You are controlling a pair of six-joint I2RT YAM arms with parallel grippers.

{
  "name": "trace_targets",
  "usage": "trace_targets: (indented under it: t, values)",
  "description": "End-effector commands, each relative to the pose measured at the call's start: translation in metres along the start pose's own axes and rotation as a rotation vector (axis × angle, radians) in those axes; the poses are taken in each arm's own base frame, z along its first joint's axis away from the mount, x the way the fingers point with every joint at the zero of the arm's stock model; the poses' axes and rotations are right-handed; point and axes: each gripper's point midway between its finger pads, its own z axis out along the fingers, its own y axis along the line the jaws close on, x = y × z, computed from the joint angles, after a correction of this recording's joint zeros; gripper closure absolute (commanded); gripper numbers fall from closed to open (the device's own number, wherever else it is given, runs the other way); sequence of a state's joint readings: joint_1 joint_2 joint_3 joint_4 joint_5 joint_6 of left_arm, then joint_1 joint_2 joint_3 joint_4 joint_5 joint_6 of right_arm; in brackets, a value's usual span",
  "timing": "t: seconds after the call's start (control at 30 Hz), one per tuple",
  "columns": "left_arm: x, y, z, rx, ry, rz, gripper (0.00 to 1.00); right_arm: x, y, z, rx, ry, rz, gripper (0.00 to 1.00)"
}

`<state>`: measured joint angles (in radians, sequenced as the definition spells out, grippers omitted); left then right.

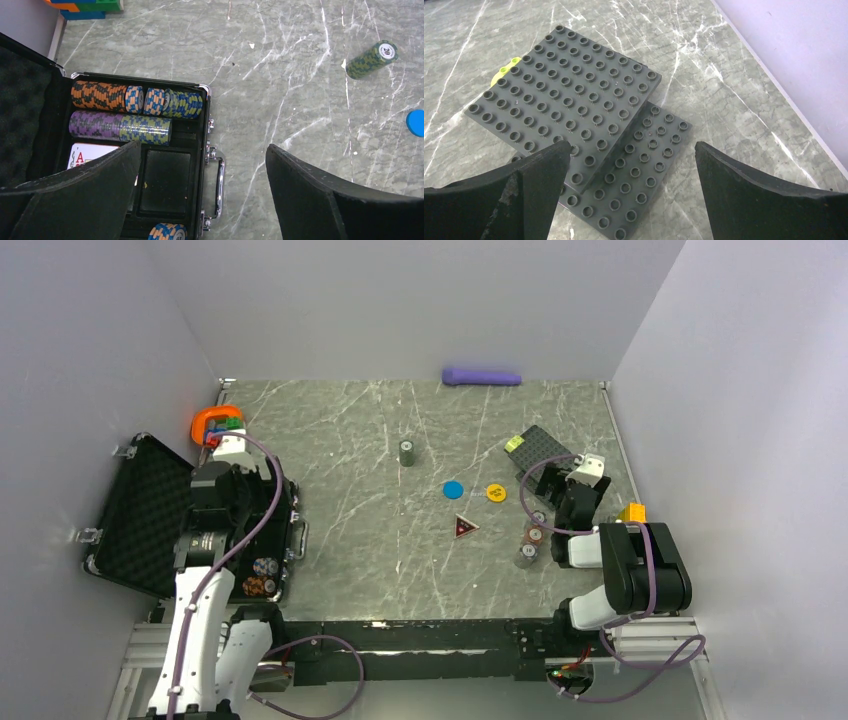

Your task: Pack up texas hold em set

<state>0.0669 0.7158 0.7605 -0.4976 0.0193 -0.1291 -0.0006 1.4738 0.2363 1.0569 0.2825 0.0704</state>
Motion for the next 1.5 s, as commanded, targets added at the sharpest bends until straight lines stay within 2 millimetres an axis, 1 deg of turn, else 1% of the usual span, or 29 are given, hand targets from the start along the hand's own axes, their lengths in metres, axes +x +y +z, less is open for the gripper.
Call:
trace_targets:
  t: [0.0,0.13,0.2,0.3,0.4,0.47,0.53,0.63,0.67,0.7,0.77,0.8,0.87,0.9,0.93,1.0,1.07,1.13,1.2,1.23,1.3,1.33,1.47]
  values:
    - [-0.016,-0.001,-0.002,0.000,-0.041,-0.022,0.02,-0.019,0.002,0.004,-0.009,-0.072,0.015,0.00]
    - [-0.018,0.001,-0.005,-0.015,-0.054,-0.026,0.02,-0.019,0.002,0.004,-0.009,-0.072,0.015,0.00]
    - [-0.020,0.001,-0.007,-0.012,-0.064,-0.027,0.02,-0.024,-0.006,0.004,0.042,-0.070,0.035,0.00]
    - [-0.020,-0.001,-0.008,-0.001,-0.074,-0.020,0.02,-0.042,-0.016,0.004,0.118,-0.047,0.056,0.00]
    - [-0.030,-0.009,-0.010,0.040,-0.098,-0.009,0.02,-0.063,-0.022,0.000,0.161,-0.055,0.092,0.00]
    - [-0.042,-0.015,-0.013,0.067,-0.115,-0.009,0.02,-0.080,-0.018,-0.006,0.140,-0.065,0.129,0.00]
    - [-0.057,-0.022,-0.016,0.092,-0.123,-0.007,0.02,-0.096,-0.006,-0.011,0.076,-0.049,0.159,0.00]
    - [-0.081,-0.039,-0.019,0.147,-0.145,0.014,0.02,-0.129,0.019,-0.018,-0.071,-0.078,0.168,0.00]
    - [-0.087,-0.047,-0.018,0.173,-0.151,0.028,0.02,-0.141,0.027,-0.021,-0.111,-0.087,0.174,0.00]
    - [-0.091,-0.060,-0.018,0.219,-0.154,0.048,0.02,-0.148,0.036,-0.023,-0.160,-0.069,0.171,0.00]
    - [-0.095,-0.079,-0.015,0.293,-0.154,0.080,0.02,-0.161,0.046,-0.024,-0.206,-0.022,0.153,0.00]
    - [-0.093,-0.088,-0.013,0.339,-0.150,0.098,0.01,-0.167,0.052,-0.024,-0.235,0.006,0.151,0.00]
    - [-0.086,-0.104,-0.011,0.431,-0.145,0.123,0.01,-0.169,0.068,-0.024,-0.306,0.086,0.148,0.05]
    - [-0.079,-0.109,-0.009,0.462,-0.138,0.130,0.01,-0.169,0.081,-0.026,-0.353,0.122,0.150,0.08]
    - [-0.069,-0.112,-0.006,0.481,-0.117,0.135,0.01,-0.163,0.092,-0.027,-0.385,0.173,0.151,0.10]
    - [-0.059,-0.114,-0.006,0.497,-0.095,0.155,0.01,-0.158,0.114,-0.028,-0.421,0.236,0.143,0.13]
    - [-0.054,-0.114,-0.006,0.492,-0.096,0.184,0.01,-0.151,0.138,-0.029,-0.435,0.290,0.117,0.13]
    - [-0.052,-0.114,-0.007,0.490,-0.106,0.208,0.01,-0.142,0.168,-0.031,-0.467,0.340,0.088,0.15]
    - [-0.053,-0.113,-0.009,0.486,-0.118,0.216,0.01,-0.135,0.198,-0.032,-0.521,0.388,0.079,0.19]
    - [-0.052,-0.113,-0.009,0.485,-0.118,0.217,0.01,-0.134,0.215,-0.032,-0.550,0.403,0.075,0.21]
    - [-0.051,-0.113,-0.008,0.484,-0.116,0.217,0.01,-0.119,0.243,-0.031,-0.577,0.448,0.037,0.22]
    - [-0.051,-0.114,-0.009,0.489,-0.116,0.217,0.01,-0.110,0.260,-0.034,-0.592,0.470,0.003,0.23]
    - [-0.051,-0.119,-0.012,0.518,-0.124,0.220,0.01,-0.081,0.302,-0.030,-0.601,0.528,-0.070,0.23]
